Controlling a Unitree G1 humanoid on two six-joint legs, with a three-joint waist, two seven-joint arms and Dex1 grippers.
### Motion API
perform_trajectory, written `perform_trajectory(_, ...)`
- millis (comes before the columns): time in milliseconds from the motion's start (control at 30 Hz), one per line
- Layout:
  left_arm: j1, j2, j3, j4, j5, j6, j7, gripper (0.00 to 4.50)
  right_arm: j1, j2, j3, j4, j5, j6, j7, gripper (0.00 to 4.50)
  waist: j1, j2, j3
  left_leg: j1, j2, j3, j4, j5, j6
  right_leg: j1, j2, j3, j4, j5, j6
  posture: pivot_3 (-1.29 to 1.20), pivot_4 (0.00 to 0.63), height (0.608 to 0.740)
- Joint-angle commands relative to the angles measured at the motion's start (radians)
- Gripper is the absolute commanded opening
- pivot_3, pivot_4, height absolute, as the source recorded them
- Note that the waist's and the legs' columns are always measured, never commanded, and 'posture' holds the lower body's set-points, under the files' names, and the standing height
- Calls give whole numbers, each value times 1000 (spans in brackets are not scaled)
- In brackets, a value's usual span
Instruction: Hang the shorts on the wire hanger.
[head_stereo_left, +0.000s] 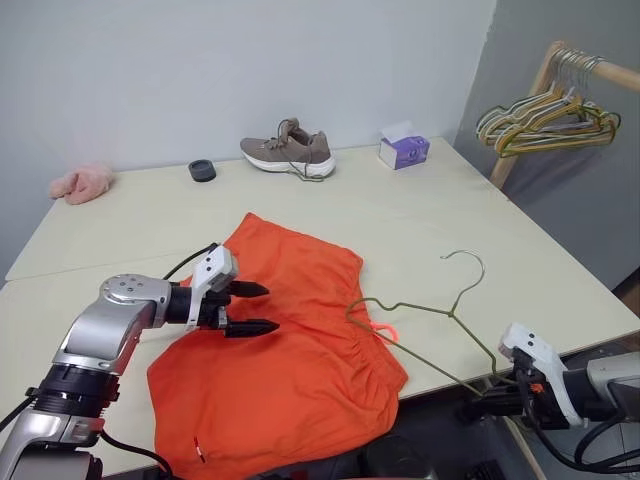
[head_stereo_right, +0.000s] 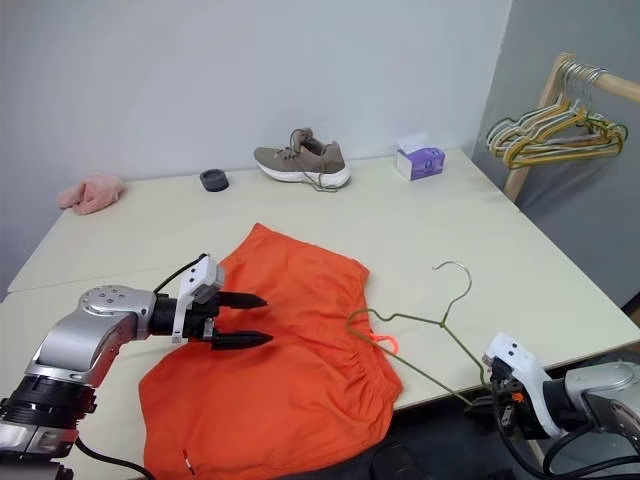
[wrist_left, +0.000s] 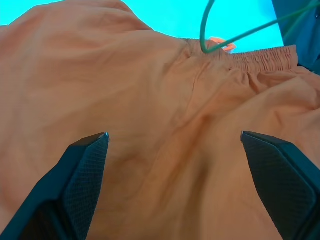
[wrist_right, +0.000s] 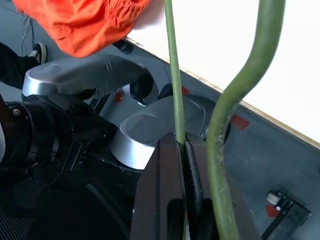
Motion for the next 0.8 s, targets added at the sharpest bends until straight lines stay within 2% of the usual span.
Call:
perform_trajectory(33,18,20,43,-60,-31,1,-15,4457,-9,1,-60,24,37,21,-11,0,0,0,0,0,0,0,0,0,0,0,0,0,0,0,0,-378,0,740)
perform_trajectory(200,47,23,47,-113,-59,16,-36,4457,68,-4,-105,45,45,32,-19,0,5,0,0,0,1,-1,-1,0,0,0,0,0,0,0,0,-384,0,740)
perform_trajectory(333,38,19,39,-107,-51,16,-29,4457,119,-11,-94,23,47,24,-20,0,8,0,0,0,0,0,0,0,0,0,0,0,0,0,0,-385,0,740)
perform_trajectory(800,13,12,39,-81,-35,12,-12,4457,64,-33,-30,-57,138,43,9,0,2,-1,-1,0,1,0,0,0,0,0,0,0,0,0,0,-375,0,740)
